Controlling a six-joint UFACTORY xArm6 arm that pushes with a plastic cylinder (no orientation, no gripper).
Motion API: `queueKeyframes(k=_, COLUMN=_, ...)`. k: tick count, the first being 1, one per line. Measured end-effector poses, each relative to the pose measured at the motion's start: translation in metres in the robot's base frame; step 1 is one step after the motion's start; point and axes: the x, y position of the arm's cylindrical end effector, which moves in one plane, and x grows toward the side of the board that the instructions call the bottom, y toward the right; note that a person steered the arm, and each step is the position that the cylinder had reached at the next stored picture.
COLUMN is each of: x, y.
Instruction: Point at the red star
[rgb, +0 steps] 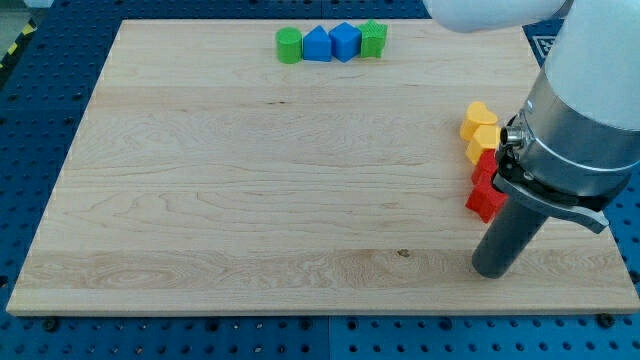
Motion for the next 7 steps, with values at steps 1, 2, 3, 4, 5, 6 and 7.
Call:
queueKeyframes(k=1, x=0.0, y=0.025)
queueKeyframes(k=2, x=0.0, y=0.037)
queueKeyframes(k=3, x=0.0, y=0.039)
queueKeyframes(k=4, x=0.0, y=0.06)
queueKeyframes(k=5, x=0.0, y=0.082)
queueKeyframes(k=6, x=0.0, y=0.093)
queueKeyframes(k=7, x=-0.005, y=0.099)
